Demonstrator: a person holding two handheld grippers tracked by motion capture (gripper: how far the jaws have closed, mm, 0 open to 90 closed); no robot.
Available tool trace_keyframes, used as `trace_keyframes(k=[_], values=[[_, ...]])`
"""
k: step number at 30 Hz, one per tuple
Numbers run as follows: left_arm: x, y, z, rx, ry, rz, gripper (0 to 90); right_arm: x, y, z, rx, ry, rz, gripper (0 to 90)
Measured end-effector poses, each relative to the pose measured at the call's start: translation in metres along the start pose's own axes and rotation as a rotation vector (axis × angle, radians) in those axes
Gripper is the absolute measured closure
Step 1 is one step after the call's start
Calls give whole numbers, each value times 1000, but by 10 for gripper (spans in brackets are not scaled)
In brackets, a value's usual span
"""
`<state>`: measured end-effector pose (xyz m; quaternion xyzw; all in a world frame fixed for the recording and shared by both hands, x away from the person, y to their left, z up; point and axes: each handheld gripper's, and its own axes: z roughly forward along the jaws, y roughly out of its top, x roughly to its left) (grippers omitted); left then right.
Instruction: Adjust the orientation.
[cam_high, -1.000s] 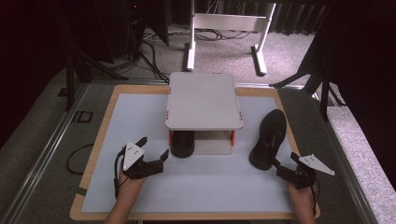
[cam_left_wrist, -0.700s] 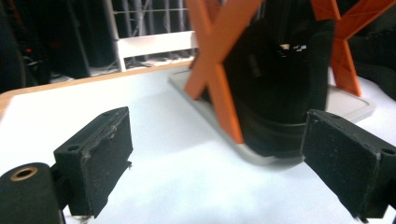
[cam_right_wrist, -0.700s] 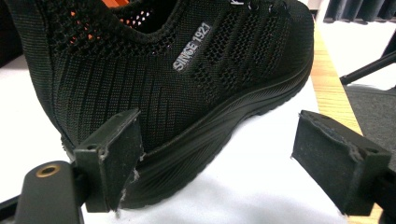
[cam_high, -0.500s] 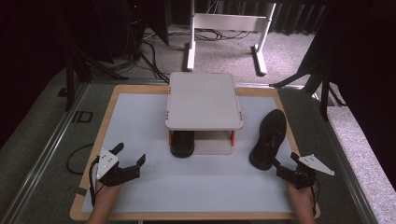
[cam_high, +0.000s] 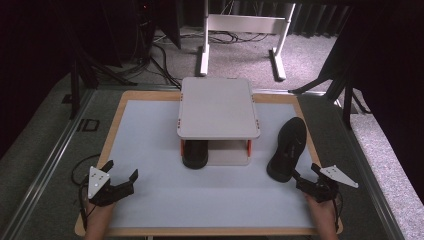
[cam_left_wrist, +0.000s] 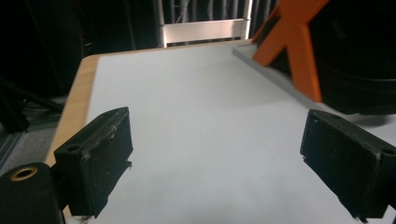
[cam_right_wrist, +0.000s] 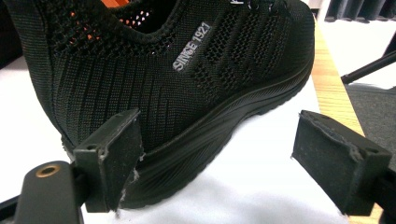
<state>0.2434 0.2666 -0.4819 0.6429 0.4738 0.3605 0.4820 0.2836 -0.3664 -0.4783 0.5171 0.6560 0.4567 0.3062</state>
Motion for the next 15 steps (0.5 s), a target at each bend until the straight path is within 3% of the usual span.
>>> trace_keyframes(k=[7,10,15], values=[[11,-9,-10,-5,51,-17,95,0,0,0,1,1,1,151],[12,-11,-12,-23,57,-30,94,0,0,0,2,2,3,149],[11,-11,-13,-35,57,-17,95,-1,1,0,6,-4,9,135]])
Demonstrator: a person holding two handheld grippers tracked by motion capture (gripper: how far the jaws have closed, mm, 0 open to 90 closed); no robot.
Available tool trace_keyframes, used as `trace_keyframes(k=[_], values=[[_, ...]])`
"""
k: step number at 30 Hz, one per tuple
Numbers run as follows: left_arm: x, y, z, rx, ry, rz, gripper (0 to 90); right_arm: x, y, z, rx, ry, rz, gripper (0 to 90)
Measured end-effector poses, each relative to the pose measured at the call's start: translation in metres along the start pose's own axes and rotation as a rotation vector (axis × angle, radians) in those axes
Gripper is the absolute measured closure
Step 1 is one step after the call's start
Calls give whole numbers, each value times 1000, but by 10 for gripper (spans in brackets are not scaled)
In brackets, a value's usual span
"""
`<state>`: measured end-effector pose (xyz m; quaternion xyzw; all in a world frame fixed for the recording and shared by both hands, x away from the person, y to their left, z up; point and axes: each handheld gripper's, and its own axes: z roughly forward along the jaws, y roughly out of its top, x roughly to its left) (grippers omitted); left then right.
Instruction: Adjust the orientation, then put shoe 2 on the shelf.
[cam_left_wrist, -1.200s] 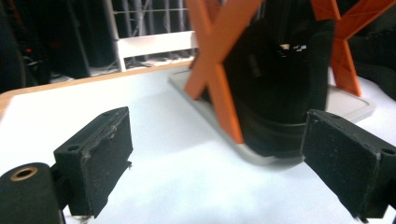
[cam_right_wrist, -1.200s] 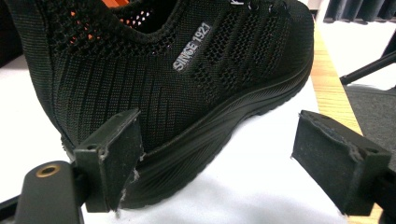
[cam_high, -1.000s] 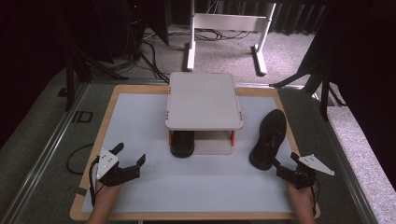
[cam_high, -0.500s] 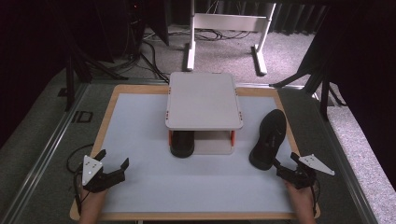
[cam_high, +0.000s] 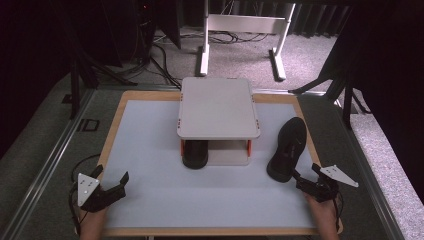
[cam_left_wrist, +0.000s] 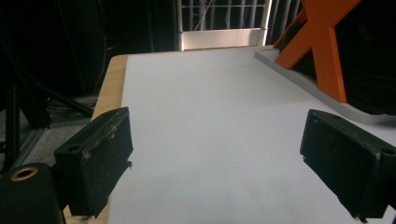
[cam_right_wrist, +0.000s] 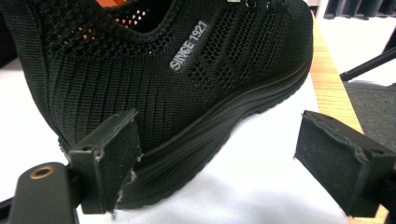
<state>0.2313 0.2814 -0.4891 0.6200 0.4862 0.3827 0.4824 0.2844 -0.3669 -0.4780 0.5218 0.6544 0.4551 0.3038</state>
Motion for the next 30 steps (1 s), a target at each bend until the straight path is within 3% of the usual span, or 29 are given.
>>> trace_keyframes(k=[4,9,15,22,30], values=[[-1,0,1,2,-4,8,95,1,1,-2,30,-11,-15,145],[0,0,1,10,-12,0,95,-2,10,-10,0,0,23,144],[1,0,2,10,-21,-11,95,1,28,-16,-38,-19,18,133],[-1,1,3,17,-32,-1,95,2,52,-7,10,-15,49,142],[-1,1,3,24,-28,4,95,5,78,4,9,-13,56,149]])
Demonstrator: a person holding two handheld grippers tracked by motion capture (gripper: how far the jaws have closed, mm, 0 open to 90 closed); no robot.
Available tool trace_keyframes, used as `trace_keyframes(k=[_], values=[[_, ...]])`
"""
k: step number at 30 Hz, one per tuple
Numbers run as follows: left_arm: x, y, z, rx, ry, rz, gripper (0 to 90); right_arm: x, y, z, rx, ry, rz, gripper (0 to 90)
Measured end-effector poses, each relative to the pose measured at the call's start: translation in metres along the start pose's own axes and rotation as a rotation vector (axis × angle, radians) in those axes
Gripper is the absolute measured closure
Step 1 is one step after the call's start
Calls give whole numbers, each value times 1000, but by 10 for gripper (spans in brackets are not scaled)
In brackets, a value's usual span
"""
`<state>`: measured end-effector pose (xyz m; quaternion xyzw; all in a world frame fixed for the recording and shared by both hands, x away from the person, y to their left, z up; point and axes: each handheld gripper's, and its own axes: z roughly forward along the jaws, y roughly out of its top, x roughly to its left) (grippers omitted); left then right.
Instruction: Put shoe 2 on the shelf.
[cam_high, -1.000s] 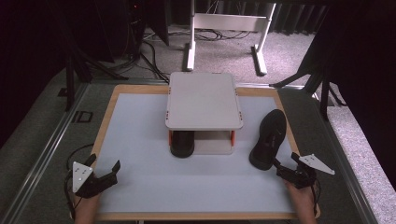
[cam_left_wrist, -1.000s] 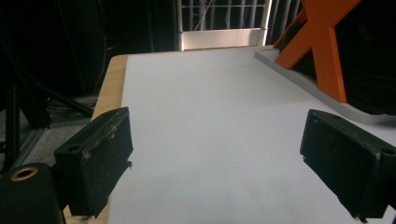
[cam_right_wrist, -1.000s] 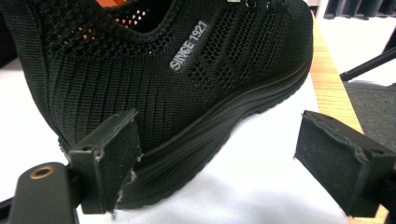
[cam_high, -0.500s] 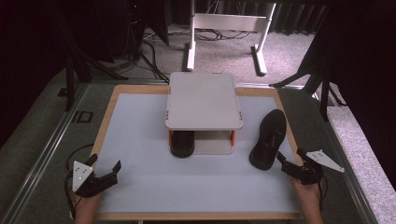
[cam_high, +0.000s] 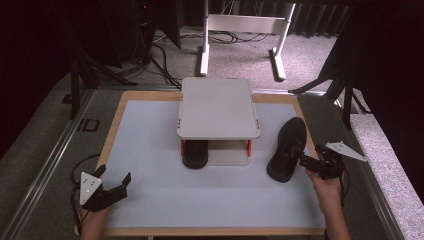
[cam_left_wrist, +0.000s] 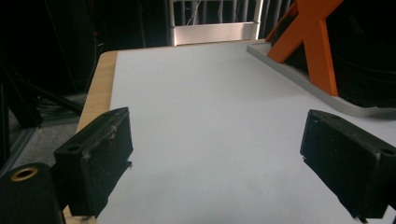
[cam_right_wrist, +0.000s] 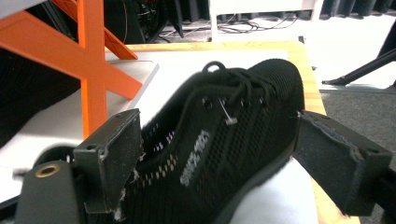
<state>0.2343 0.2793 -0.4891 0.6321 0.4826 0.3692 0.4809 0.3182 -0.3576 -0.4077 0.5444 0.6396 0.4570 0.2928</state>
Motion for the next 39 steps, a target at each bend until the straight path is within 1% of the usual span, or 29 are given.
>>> trace_keyframes(k=[4,6,8,10,14,16,18,19,21,22,24,26,27,28,30,34,35,36,37,38,39], values=[[0,0,0,-3,1,1,95,3,10,11,6,-15,-8,149],[-1,0,0,-2,3,5,95,5,14,18,8,-34,-4,149],[-2,0,0,1,5,11,96,6,17,24,12,-49,11,150],[-2,0,0,5,6,16,96,8,21,32,26,-66,19,150],[-1,0,0,3,4,10,96,11,25,48,67,-94,19,150],[-1,0,1,4,3,9,96,13,25,55,83,-124,13,161],[-1,0,1,6,2,10,96,14,25,61,102,-136,19,175],[-1,0,1,6,2,9,96,15,25,63,107,-154,14,176],[-1,0,1,5,1,8,96,16,23,69,130,-158,19,176],[-1,0,0,5,1,8,96,17,22,71,138,-174,15,209],[-1,0,0,3,0,7,96,18,20,75,160,-188,16,228],[-1,0,0,4,0,9,96,17,17,78,182,-211,10,268],[-1,0,1,4,0,9,96,17,15,79,188,-221,12,269],[-1,0,1,5,0,10,96,17,13,80,191,-229,15,294],[-1,0,1,5,0,10,96,18,11,80,186,-241,19,313],[-1,0,0,-1,1,8,96,20,8,81,184,-252,39,380],[-1,0,0,-1,1,8,96,20,8,81,184,-252,39,380],[-1,0,0,-2,1,10,96,20,7,81,181,-259,36,398],[-1,0,0,-2,1,10,96,21,6,83,184,-268,35,454],[-1,0,0,-1,1,12,96,22,5,83,187,-271,35,469],[-1,0,0,-2,1,10,96,23,5,84,187,-275,29,512]])
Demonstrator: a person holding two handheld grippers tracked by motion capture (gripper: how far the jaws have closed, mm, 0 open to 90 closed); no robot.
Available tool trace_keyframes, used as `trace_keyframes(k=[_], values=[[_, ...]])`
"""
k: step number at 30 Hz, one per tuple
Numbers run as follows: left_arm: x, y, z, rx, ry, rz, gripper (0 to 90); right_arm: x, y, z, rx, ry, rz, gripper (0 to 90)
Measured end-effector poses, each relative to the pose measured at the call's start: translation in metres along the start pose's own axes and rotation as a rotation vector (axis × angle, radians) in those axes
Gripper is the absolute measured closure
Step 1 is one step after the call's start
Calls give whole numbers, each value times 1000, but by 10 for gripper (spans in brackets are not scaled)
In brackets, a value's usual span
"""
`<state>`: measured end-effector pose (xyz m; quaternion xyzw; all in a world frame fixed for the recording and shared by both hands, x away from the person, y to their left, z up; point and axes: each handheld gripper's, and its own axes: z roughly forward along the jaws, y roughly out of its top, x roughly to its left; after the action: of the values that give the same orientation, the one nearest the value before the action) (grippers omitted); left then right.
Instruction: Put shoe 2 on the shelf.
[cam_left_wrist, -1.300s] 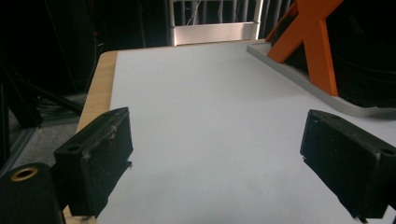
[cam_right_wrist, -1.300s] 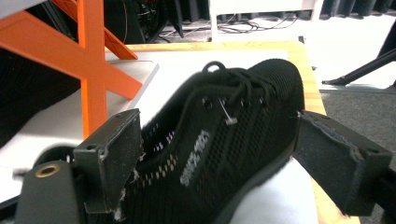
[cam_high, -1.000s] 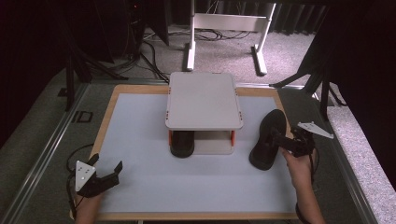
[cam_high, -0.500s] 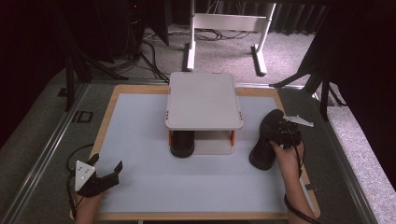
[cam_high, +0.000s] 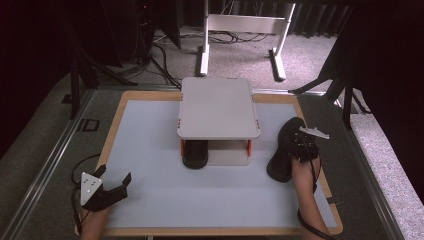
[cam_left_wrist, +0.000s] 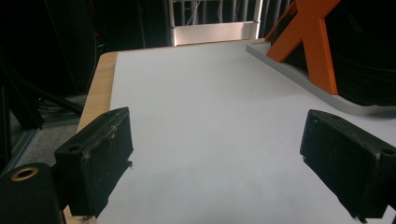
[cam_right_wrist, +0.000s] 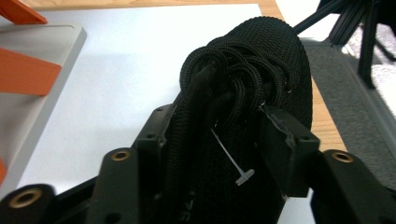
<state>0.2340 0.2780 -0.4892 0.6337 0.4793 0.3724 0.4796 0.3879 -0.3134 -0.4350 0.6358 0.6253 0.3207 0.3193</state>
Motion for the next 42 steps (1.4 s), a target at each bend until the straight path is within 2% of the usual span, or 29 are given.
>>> trace_keyframes(k=[3,4,7,8,10,13,16,20,23,27,31,37,40,42], values=[[0,0,0,0,0,-1,96,2,1,-1,8,-5,-12,575],[0,0,0,1,0,0,96,2,2,-2,11,16,2,635],[0,0,0,5,0,3,97,6,6,-4,10,-10,3,762],[0,0,0,2,1,0,97,6,7,-4,13,-6,3,772],[0,0,0,1,-1,-2,97,5,10,-4,19,22,-3,779],[0,0,0,4,-1,-2,97,3,12,-4,17,50,-39,781],[0,0,0,6,-1,2,97,4,15,-7,13,88,-112,781],[0,0,0,4,0,0,97,2,19,-12,-11,189,-221,782],[0,0,0,4,-1,1,98,-1,23,-16,-16,301,-276,781],[0,0,0,4,-3,3,98,-1,28,-20,-13,363,-342,781],[0,0,0,2,-8,1,98,-3,30,-19,-15,429,-388,780],[0,0,0,-3,-12,3,98,-4,24,-11,0,490,-412,779],[0,0,0,-1,-11,6,98,-3,21,-6,18,496,-422,779],[0,0,0,2,-12,10,98,-1,17,0,40,481,-437,780]])
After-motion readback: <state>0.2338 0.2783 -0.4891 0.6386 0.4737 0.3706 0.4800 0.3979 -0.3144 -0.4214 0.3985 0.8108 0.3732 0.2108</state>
